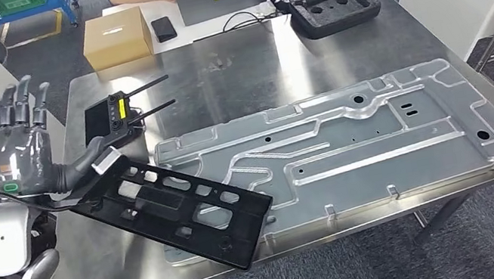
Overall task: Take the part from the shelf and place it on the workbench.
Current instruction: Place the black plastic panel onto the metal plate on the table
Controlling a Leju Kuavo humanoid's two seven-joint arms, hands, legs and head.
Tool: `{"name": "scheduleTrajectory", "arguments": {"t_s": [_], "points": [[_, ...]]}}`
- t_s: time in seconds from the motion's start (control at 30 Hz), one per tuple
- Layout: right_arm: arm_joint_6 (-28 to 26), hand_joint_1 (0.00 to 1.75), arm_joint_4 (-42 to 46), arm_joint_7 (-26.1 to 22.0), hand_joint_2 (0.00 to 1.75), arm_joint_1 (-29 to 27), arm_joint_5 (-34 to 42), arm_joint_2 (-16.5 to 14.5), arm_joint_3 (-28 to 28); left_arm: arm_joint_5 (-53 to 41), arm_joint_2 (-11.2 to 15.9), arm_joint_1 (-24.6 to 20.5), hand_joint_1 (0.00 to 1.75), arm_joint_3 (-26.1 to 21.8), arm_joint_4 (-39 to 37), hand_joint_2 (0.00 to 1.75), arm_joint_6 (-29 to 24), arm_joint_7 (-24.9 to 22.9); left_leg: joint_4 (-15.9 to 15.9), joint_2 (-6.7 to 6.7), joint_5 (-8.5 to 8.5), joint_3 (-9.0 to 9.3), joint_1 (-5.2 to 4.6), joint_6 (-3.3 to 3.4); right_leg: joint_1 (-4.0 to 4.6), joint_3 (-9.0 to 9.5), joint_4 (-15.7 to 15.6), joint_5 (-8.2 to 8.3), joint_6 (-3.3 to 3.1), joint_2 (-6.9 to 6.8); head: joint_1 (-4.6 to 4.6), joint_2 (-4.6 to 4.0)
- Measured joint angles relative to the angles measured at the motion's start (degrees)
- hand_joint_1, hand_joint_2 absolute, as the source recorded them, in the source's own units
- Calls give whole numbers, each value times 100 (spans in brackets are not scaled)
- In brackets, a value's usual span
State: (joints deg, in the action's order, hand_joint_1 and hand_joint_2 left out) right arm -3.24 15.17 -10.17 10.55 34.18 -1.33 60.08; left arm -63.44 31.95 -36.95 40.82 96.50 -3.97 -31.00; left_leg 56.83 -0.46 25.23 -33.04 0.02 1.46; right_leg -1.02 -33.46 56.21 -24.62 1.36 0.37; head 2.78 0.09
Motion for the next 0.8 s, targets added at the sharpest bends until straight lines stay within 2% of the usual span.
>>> {"name": "scheduleTrajectory", "arguments": {"t_s": [0.03,0.1,0.13,0.17,0.2,0.23,0.3,0.33,0.37,0.47,0.57,0.63,0.73,0.77,0.8], "points": [[-1,0,0,-2,0,2,-1,-1,0,-6,26,11,0,-31,18,0,-4,-10,236,4,158,-94,13,-34,-11,-6,-6,12,-26,-3,4,0],[-2,0,0,-3,0,3,-2,3,0,-14,72,42,0,-75,43,0,-11,-27,1023,11,572,-412,36,-97,-11,-25,-5,23,-53,-5,11,0],[-2,0,0,-3,0,2,-2,4,0,-14,86,69,0,-88,48,0,-13,-33,1379,11,714,-558,45,-116,-10,-34,-4,27,-58,-7,12,0],[-2,0,0,-3,0,1,-3,5,0,-13,98,100,0,-101,52,0,-14,-37,1568,12,761,-627,54,-127,-10,-40,-3,31,-62,-8,12,0],[-2,0,0,-3,0,0,-4,5,0,-10,109,124,0,-114,54,0,-14,-38,1508,12,691,-577,61,-127,-10,-43,-3,35,-62,-9,13,0],[-2,0,0,-3,0,1,-6,5,0,-4,121,138,0,-132,62,0,-16,-40,1209,13,530,-414,66,-121,-11,-42,-3,40,-58,-9,13,0],[-2,0,0,-3,0,4,-8,7,0,14,155,141,0,-174,95,0,-33,-48,328,16,184,45,56,-88,-4,-41,-4,57,-33,-8,13,0],[-2,0,0,-3,0,6,-9,8,0,27,173,143,0,-196,115,0,-47,-54,6,15,82,196,39,-64,2,-46,-6,69,-10,-7,12,0],[-2,0,0,-3,0,7,-10,12,-1,39,190,152,0,-216,131,0,-62,-62,-160,13,43,263,18,-40,6,-55,-10,84,16,-7,12,0],[-2,0,0,-3,0,6,-14,25,-2,68,225,193,0,-277,157,0,-91,-79,-182,7,24,235,-23,17,-3,-66,-45,130,94,-7,10,0],[-2,0,0,-3,0,5,-15,26,-2,77,232,201,0,-289,162,0,-96,-80,-186,7,14,232,-26,32,-6,-64,-59,142,112,-6,10,0],[-2,0,0,-2,0,5,-17,28,-2,96,244,202,0,-303,171,0,-101,-82,-218,12,-19,236,-2,70,1,-72,-56,134,132,-6,10,0],[-2,0,0,4,0,-23,-31,69,-5,226,336,340,0,-411,235,0,-130,-136,-259,29,-114,187,-1,188,2,-571,1251,-593,163,-8,-7,0],[-2,0,0,8,0,-37,-34,87,-7,278,386,418,0,-460,260,0,-145,-166,-256,32,-133,165,-17,210,1,-665,1596,-767,162,-8,-11,0],[-2,0,0,11,0,-47,-32,100,-8,310,435,483,0,-500,275,0,-160,-194,-248,30,-137,159,-23,210,1,-530,1413,-651,153,-8,-11,0]]}}
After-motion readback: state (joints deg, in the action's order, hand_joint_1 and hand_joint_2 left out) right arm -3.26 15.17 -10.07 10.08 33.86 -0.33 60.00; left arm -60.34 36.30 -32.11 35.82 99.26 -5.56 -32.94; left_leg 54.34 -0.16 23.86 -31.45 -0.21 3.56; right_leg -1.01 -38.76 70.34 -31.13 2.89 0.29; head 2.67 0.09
